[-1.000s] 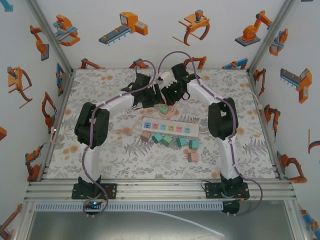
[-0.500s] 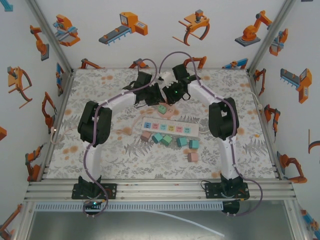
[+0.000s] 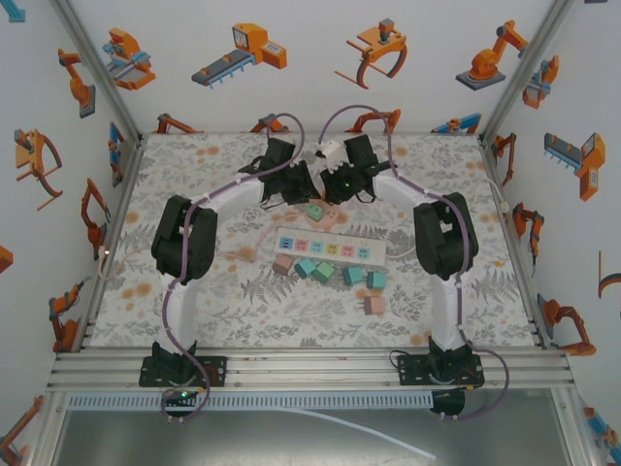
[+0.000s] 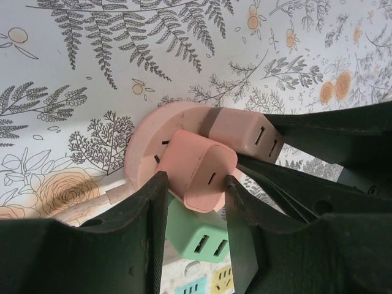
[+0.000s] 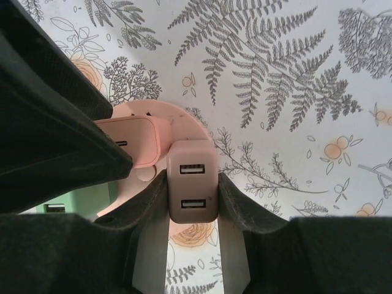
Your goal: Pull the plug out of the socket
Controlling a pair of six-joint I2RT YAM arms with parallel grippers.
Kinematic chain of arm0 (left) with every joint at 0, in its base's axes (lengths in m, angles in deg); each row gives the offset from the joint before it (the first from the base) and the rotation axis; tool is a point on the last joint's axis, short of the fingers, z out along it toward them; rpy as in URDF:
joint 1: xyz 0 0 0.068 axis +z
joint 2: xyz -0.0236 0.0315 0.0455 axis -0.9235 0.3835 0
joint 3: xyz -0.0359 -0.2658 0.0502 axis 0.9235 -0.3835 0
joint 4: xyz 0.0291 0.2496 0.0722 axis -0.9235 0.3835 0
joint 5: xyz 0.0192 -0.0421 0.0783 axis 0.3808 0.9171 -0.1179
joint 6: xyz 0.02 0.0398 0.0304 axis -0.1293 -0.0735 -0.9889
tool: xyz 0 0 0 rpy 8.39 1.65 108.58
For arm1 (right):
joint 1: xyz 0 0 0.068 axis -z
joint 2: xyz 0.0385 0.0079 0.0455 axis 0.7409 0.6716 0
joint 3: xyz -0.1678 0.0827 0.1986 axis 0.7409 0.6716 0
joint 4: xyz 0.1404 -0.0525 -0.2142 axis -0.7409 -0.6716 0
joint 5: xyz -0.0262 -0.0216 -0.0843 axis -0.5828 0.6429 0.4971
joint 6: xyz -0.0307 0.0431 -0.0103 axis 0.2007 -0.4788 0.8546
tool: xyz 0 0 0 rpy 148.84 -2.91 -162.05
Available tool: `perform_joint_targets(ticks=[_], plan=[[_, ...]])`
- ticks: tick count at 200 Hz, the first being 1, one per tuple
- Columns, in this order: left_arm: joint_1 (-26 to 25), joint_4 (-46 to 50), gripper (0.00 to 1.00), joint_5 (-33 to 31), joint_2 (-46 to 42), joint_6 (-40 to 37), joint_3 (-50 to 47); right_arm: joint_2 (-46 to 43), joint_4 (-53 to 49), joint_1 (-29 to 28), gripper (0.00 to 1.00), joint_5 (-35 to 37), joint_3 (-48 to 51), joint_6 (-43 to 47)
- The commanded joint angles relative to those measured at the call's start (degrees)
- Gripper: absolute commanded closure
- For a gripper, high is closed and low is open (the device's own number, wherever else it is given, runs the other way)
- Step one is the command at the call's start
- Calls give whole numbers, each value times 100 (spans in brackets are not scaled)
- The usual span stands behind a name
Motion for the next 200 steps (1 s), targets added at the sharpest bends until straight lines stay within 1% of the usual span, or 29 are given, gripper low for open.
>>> perform_joint_targets(ticks=[1, 7, 20, 30, 61, 79, 88, 109, 127, 135, 149, 157, 171, 178, 187, 200], plan=[[-39, 537, 67, -658, 442, 105, -139, -865, 1161, -286, 100, -507, 548, 496], [-38, 567, 67, -709, 442, 97, -139, -990, 1539, -289, 100, -544, 838, 555], [-38, 611, 67, -813, 446, 76, -139, -1211, 2297, -248, 100, -543, 1339, 391], [-38, 632, 67, -865, 450, 67, -154, -1306, 2500, -219, 100, -540, 1461, 242], [-38, 637, 67, -874, 470, 29, -156, -1330, 2375, -157, 100, -643, 1218, -28], [-55, 643, 67, -834, 468, -68, -139, -1223, 1975, -230, 100, -476, 1031, 297], [-69, 659, 67, -830, 465, -137, -121, -1159, 1815, -245, 100, -441, 945, 294], [-107, 735, 66, -853, 515, -289, -39, -1045, 1817, -163, 100, -612, 751, -466], [-173, 751, 66, -697, 593, -532, 48, -933, 1759, -180, 100, -668, 585, -980], [-222, 779, 66, -581, 637, -678, 121, -854, 1504, -269, 100, -559, 464, -912], [-337, 797, 66, -534, 670, -877, 179, -705, 1047, -426, 100, -218, 325, -399], [-392, 686, 66, -398, 654, -960, 116, -655, 1089, -410, 100, -195, 371, -474], [-460, 376, 66, -117, 581, -952, -95, -622, 1544, -240, 100, -392, 593, -1007], [-498, 256, 66, -69, 542, -929, -200, -606, 1687, -178, 100, -368, 669, -1156], [-530, 162, 66, -39, 486, -965, -318, -591, 1516, -181, 100, -181, 649, -953], [-582, 17, 67, 31, 394, -1218, -463, -556, 1178, -210, 100, -26, 589, -632]])
